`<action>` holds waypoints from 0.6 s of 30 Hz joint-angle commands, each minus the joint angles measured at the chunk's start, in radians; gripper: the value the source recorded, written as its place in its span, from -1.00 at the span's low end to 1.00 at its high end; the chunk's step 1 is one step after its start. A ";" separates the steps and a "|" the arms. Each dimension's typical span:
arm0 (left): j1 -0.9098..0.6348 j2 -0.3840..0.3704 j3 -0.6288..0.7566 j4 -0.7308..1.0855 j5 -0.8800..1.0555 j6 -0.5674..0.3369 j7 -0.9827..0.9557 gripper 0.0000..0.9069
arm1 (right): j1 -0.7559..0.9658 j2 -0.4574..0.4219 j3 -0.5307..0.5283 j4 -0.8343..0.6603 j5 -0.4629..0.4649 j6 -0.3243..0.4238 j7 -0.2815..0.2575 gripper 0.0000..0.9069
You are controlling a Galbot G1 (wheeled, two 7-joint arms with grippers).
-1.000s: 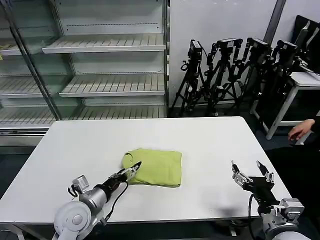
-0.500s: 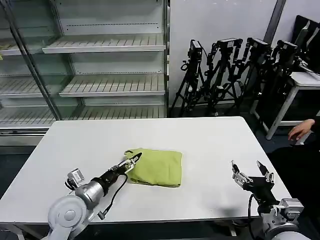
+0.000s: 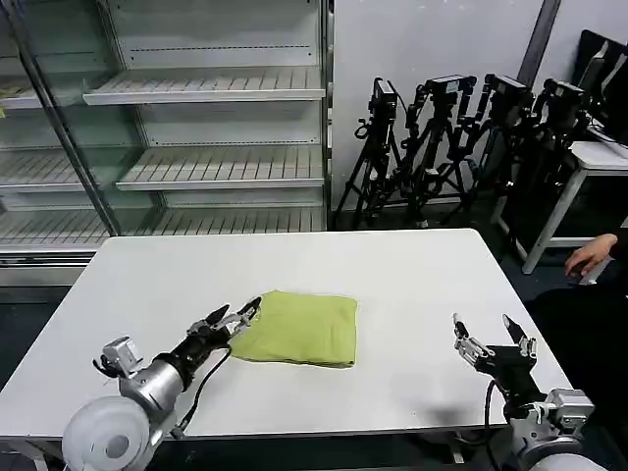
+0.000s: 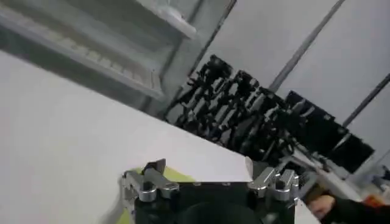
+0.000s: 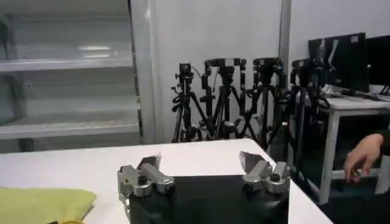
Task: Fold and organize the clothes.
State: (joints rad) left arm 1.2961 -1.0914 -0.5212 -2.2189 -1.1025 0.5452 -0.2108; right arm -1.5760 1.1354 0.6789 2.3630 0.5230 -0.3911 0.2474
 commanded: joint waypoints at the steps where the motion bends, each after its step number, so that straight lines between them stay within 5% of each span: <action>1: 0.133 -0.015 -0.014 -0.061 0.563 -0.241 -0.007 1.00 | 0.012 0.009 -0.016 -0.009 -0.099 0.022 0.004 1.00; 7: 0.171 -0.031 -0.007 -0.102 0.798 -0.336 -0.045 1.00 | -0.011 0.020 -0.084 -0.003 -0.240 0.099 -0.051 1.00; 18: 0.294 -0.117 -0.017 -0.161 0.874 -0.371 -0.037 1.00 | -0.014 0.051 -0.134 0.001 -0.264 0.134 -0.058 1.00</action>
State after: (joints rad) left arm 1.4789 -1.1531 -0.5325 -2.3257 -0.4487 0.2651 -0.2370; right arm -1.5846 1.1734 0.5879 2.3634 0.3353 -0.2998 0.2165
